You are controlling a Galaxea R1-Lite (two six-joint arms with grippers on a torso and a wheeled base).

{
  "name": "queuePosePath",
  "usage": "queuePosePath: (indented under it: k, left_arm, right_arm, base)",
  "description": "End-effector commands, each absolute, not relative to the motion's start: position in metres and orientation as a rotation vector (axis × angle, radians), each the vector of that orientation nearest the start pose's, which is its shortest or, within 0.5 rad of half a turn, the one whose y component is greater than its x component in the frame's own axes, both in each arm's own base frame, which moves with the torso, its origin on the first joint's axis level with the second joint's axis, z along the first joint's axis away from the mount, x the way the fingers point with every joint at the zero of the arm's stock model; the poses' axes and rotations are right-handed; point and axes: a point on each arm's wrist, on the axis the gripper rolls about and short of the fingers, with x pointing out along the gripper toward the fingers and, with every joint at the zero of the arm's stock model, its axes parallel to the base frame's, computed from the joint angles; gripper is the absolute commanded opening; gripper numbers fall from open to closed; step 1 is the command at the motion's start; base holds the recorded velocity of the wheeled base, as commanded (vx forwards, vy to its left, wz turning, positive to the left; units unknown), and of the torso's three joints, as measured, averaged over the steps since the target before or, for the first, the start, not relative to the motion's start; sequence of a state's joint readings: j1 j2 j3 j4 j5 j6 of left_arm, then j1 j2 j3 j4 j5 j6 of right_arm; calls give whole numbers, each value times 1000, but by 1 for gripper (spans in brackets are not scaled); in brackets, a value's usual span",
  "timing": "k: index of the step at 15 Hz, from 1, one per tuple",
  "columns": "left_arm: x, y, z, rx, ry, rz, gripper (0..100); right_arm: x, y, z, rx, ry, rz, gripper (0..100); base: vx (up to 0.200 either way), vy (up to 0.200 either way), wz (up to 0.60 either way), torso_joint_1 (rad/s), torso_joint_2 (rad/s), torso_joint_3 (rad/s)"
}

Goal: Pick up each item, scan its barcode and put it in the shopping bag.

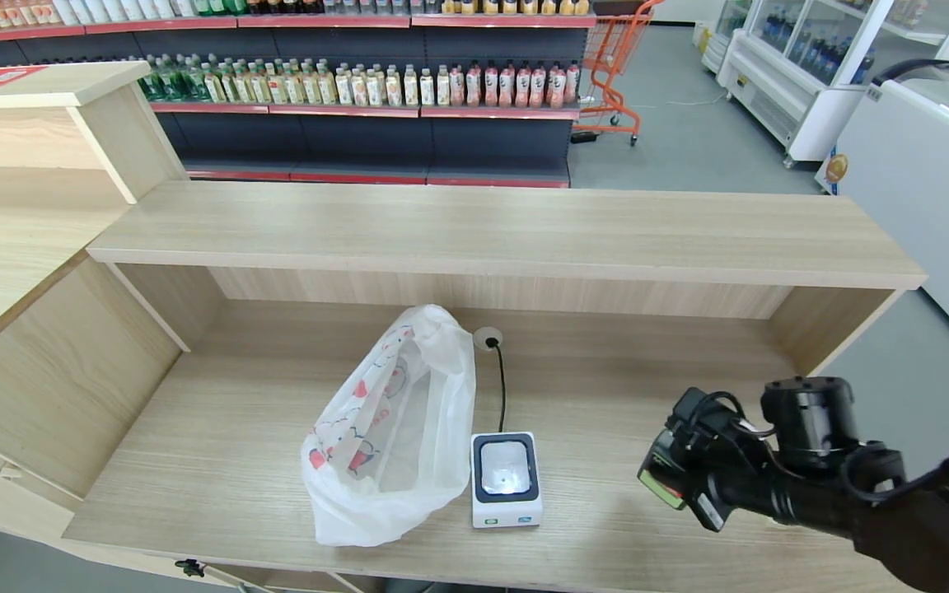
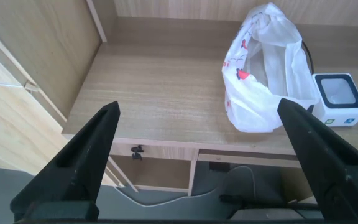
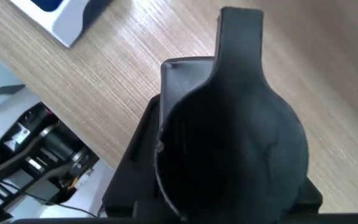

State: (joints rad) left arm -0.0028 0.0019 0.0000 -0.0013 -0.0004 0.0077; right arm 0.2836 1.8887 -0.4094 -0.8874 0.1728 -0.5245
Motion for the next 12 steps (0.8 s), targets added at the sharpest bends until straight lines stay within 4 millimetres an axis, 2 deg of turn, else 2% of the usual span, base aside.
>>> queuePosePath:
  k: [1,5,7,10,12]
  left_arm:
    - [-23,0,76,8,0,-3,100]
    - [-23,0,76,8,0,-3,100]
    - [-23,0,76,8,0,-3,100]
    - [-23,0,76,8,0,-5,100]
    - [-23,0,76,8,0,-3,100]
  right_arm:
    - [205,56,114,-509,326,515,0]
    - [186,39,115,-612,452,466,0]
    - [175,23,114,-685,519,436,0]
    - [166,17,119,-899,449,516,0]
    - [166,19,121,-903,408,590,0]
  base:
    - [0,0,0,0,0,0]
    - [0,0,0,0,0,0]
    - [0,0,0,0,0,0]
    - [0,0,0,0,0,0]
    - [0,0,0,0,0,0]
